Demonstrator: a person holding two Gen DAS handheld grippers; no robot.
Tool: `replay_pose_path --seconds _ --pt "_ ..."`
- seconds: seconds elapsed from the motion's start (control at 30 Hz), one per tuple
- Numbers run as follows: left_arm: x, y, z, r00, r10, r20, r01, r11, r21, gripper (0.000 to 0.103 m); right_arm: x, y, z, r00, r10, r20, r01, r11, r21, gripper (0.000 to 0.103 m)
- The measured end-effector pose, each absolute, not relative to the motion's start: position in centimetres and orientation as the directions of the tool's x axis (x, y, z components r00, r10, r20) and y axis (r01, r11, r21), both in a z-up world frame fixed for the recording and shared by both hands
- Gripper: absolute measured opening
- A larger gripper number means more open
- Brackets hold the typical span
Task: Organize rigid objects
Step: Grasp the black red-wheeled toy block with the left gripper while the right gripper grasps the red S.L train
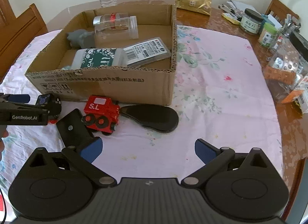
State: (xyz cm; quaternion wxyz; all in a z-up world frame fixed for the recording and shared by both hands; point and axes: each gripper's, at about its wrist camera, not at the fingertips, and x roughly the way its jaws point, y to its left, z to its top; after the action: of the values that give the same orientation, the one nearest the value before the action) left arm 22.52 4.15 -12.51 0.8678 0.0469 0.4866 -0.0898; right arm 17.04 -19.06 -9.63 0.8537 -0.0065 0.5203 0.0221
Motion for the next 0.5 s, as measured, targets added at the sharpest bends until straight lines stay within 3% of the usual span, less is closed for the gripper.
replay_pose_path --seconds 0.5 --pt "21.8 11.0 -13.4 0.478 0.017 -0.878 0.084 0.994 0.065 0.1 20.1 -15.4 -10.7 0.445 0.059 -0.894 -0.085 0.996 0.023 0.103"
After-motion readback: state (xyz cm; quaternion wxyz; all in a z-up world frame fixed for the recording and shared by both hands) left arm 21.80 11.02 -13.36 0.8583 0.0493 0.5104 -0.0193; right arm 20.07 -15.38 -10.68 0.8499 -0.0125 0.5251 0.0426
